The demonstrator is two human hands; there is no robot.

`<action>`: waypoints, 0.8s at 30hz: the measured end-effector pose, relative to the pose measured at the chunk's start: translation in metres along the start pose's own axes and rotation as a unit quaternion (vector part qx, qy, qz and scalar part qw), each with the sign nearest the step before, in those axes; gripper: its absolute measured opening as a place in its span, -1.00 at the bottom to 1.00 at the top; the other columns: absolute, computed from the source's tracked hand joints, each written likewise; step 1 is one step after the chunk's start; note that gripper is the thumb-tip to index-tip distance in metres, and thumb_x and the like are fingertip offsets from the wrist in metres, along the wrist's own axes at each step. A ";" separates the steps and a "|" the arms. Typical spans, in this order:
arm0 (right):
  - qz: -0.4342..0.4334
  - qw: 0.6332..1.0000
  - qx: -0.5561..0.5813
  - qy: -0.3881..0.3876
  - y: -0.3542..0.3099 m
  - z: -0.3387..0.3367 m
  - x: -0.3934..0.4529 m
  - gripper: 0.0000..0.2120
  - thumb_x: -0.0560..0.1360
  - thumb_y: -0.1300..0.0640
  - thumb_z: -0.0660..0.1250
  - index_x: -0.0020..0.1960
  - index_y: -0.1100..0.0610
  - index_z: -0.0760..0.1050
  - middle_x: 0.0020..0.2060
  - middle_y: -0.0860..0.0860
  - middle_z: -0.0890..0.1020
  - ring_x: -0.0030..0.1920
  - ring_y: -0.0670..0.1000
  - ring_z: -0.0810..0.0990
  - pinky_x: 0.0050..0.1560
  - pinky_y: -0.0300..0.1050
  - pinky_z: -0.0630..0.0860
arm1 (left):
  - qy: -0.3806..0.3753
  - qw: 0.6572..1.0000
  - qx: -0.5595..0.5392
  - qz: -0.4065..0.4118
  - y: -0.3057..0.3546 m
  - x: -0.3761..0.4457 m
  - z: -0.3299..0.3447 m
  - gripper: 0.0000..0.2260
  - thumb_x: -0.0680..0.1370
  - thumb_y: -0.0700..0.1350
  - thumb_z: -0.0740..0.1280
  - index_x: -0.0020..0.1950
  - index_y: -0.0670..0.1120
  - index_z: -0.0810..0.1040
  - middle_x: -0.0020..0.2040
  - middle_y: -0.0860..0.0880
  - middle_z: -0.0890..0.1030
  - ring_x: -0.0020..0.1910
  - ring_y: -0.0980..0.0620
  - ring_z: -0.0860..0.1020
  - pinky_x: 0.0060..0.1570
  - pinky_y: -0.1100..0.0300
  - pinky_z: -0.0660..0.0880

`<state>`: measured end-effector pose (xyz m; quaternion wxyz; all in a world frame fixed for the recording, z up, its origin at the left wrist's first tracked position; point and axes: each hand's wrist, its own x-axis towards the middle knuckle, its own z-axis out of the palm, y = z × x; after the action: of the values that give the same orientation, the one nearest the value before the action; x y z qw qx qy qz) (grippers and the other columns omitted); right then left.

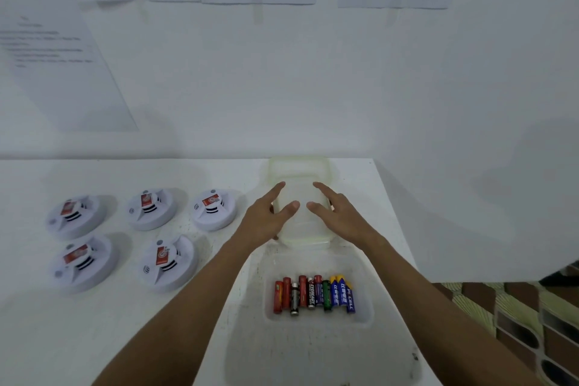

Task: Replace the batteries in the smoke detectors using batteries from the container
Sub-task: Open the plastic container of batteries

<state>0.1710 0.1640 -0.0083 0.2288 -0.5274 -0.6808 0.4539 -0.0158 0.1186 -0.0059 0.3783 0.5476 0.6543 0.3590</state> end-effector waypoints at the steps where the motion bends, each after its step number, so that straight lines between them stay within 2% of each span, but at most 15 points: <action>1: -0.003 1.000 0.009 0.007 0.001 0.001 0.002 -0.48 0.55 -0.28 0.22 0.48 -0.31 0.21 0.42 0.02 0.33 0.42 0.05 0.34 0.43 0.06 0.36 | 0.001 1.000 -0.019 0.002 0.001 0.000 0.000 -0.42 0.51 0.23 0.32 0.50 0.22 0.24 -0.13 0.04 0.54 -0.29 0.13 0.51 -0.31 0.27 0.54; 2: -0.007 1.000 0.021 0.013 0.003 0.003 0.004 -0.53 0.58 -0.25 0.20 0.47 -0.29 0.24 0.44 0.02 0.33 0.43 0.04 0.32 0.45 0.03 0.31 | 0.008 0.999 -0.040 0.004 0.002 -0.001 0.001 -0.44 0.51 0.19 0.35 0.48 0.22 0.27 -0.22 0.06 0.51 -0.37 0.17 0.47 -0.38 0.32 0.49; 4: -0.014 0.999 0.048 0.019 0.002 0.005 0.004 -0.58 0.60 -0.20 0.20 0.45 -0.26 0.28 0.47 0.00 0.33 0.46 0.04 0.28 0.45 0.00 0.30 | 0.019 0.997 -0.068 0.003 0.001 0.000 0.004 -0.47 0.50 0.15 0.39 0.44 0.22 0.32 -0.27 0.05 0.48 -0.41 0.21 0.45 -0.37 0.35 0.45; 7: -0.021 0.996 0.083 0.011 0.000 0.005 0.002 -0.62 0.61 -0.15 0.24 0.41 -0.23 0.32 0.46 -0.04 0.35 0.45 0.03 0.31 0.45 0.11 0.35 | 0.022 0.996 -0.091 -0.003 -0.003 0.003 0.007 -0.49 0.47 0.17 0.42 0.39 0.28 0.35 -0.22 -0.03 0.51 -0.29 0.08 0.47 -0.18 0.12 0.58; 10: -0.036 0.996 0.087 0.013 -0.001 0.006 0.002 -0.61 0.63 -0.09 0.23 0.43 -0.17 0.30 0.48 -0.08 0.33 0.45 -0.01 0.32 0.46 0.06 0.34 | 0.022 0.994 -0.110 0.008 -0.006 0.005 0.009 -0.53 0.43 0.20 0.44 0.29 0.38 0.39 -0.21 -0.07 0.50 -0.28 0.03 0.46 -0.12 0.09 0.59; 12: -0.045 0.996 0.076 0.019 -0.001 0.006 0.002 -0.59 0.63 -0.07 0.22 0.47 -0.14 0.28 0.49 -0.09 0.30 0.45 -0.04 0.30 0.47 0.01 0.32 | 0.022 0.991 -0.134 0.010 -0.008 0.008 0.009 -0.55 0.37 0.23 0.47 0.20 0.45 0.42 -0.10 -0.08 0.60 -0.19 -0.07 0.54 -0.01 -0.01 0.62; 14: -0.048 0.996 0.074 0.013 -0.001 0.005 0.003 -0.58 0.63 -0.07 0.22 0.47 -0.13 0.26 0.49 -0.09 0.31 0.44 -0.03 0.32 0.45 -0.01 0.35 | 0.024 0.986 -0.167 0.008 -0.010 0.008 0.010 -0.54 0.32 0.22 0.51 0.15 0.46 0.45 0.08 -0.05 0.64 0.02 -0.10 0.61 0.08 -0.05 0.60; 16: -0.049 0.996 0.072 0.003 -0.001 0.006 0.004 -0.57 0.63 -0.07 0.22 0.48 -0.13 0.26 0.48 -0.08 0.31 0.44 -0.02 0.33 0.45 0.01 0.36 | 0.028 0.977 -0.210 -0.003 -0.011 0.006 0.011 -0.52 0.33 0.13 0.55 0.18 0.39 0.50 0.12 -0.04 0.64 0.10 -0.08 0.61 0.12 -0.05 0.58; 19: -0.047 0.996 0.070 -0.005 -0.002 0.008 0.008 -0.58 0.63 -0.08 0.23 0.46 -0.15 0.27 0.49 -0.07 0.31 0.44 0.00 0.34 0.45 0.05 0.36 | 0.024 0.954 -0.296 -0.026 -0.014 0.007 0.011 -0.48 0.37 -0.08 0.57 0.27 0.22 0.53 0.13 -0.04 0.66 0.11 -0.04 0.63 0.14 -0.07 0.57; 21: -0.048 0.996 0.075 -0.003 -0.001 0.008 0.008 -0.60 0.62 -0.09 0.23 0.44 -0.18 0.28 0.48 -0.07 0.32 0.41 0.02 0.37 0.42 0.07 0.40 | 0.013 0.942 -0.333 -0.030 -0.014 0.008 0.012 -0.46 0.37 -0.15 0.57 0.29 0.17 0.54 0.14 -0.03 0.66 0.12 -0.04 0.63 0.15 -0.07 0.56; 24: -0.051 0.995 0.083 -0.001 0.000 0.006 0.007 -0.62 0.62 -0.09 0.24 0.41 -0.20 0.30 0.47 -0.06 0.33 0.39 0.03 0.39 0.40 0.07 0.44 | 0.005 0.925 -0.378 -0.041 -0.009 0.010 0.014 -0.47 0.38 -0.24 0.54 0.29 0.09 0.55 0.05 -0.04 0.69 0.06 -0.06 0.66 0.11 -0.06 0.58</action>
<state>0.1640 0.1686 -0.0123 0.2941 -0.4711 -0.6667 0.4971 -0.0087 0.1282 -0.0209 0.5682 0.3348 0.4939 0.5666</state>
